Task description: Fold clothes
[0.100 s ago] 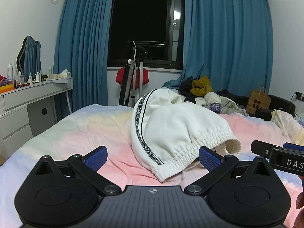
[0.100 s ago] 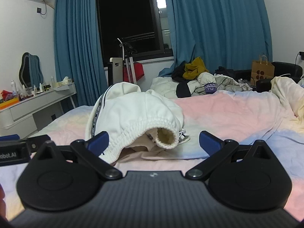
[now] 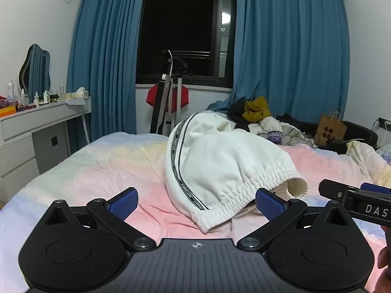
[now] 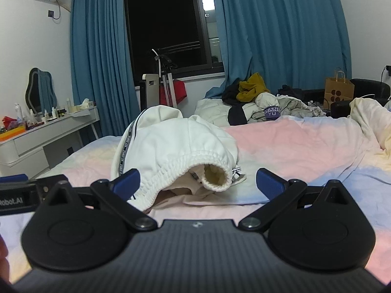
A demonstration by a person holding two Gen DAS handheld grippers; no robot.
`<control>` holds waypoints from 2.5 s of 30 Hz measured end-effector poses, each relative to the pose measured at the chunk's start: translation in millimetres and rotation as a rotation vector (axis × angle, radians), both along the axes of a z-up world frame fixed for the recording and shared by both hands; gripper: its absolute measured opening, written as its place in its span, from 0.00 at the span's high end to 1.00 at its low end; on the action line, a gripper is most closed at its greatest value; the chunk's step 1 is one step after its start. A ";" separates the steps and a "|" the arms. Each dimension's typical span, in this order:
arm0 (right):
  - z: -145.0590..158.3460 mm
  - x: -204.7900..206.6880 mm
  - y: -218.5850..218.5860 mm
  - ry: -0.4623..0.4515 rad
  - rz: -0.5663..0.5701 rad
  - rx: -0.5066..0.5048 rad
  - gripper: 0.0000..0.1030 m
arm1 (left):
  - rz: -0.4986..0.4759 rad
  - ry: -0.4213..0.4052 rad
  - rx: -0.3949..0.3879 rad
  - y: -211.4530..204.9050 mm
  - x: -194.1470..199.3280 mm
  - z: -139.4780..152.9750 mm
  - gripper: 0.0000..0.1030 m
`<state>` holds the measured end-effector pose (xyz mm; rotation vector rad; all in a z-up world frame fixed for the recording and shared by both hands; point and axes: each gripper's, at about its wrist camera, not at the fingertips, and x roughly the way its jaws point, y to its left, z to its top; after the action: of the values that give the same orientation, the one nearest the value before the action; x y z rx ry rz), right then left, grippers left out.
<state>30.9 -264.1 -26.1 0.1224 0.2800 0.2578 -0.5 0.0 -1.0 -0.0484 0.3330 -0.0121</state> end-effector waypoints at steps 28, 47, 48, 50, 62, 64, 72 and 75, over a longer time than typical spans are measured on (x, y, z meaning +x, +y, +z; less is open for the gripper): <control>-1.0 3.8 -3.9 0.008 -0.013 0.013 0.00 | 0.046 0.016 0.026 0.8 0.2 -4.4 0.00; -4.5 5.9 -15.6 0.080 -0.109 0.015 0.00 | 0.012 0.113 0.173 -21.3 51.5 -52.7 0.00; -5.7 6.9 -17.4 0.087 -0.114 0.021 0.00 | 0.010 0.130 0.193 -24.7 60.1 -58.2 0.00; -8.4 10.2 -20.2 0.103 -0.122 0.033 0.00 | 0.010 0.159 0.236 -29.9 76.3 -70.1 0.01; -36.9 50.0 -28.0 0.188 -0.108 0.115 0.00 | 0.045 0.213 0.413 -36.4 149.9 -128.7 0.14; -44.3 62.0 -27.8 0.194 -0.116 0.100 0.00 | 0.064 0.199 0.374 -27.5 155.6 -127.9 0.15; -67.2 95.9 -35.2 0.243 -0.051 0.291 0.00 | 0.111 0.080 0.055 21.9 144.0 -85.5 0.25; -68.0 103.5 -31.7 0.232 -0.063 0.306 0.00 | 0.137 0.029 -0.036 38.4 138.8 -69.9 0.27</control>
<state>134.4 -295.8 -94.1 0.4652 0.4658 0.2225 138.3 38.3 -70.9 -0.1068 0.3576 0.1181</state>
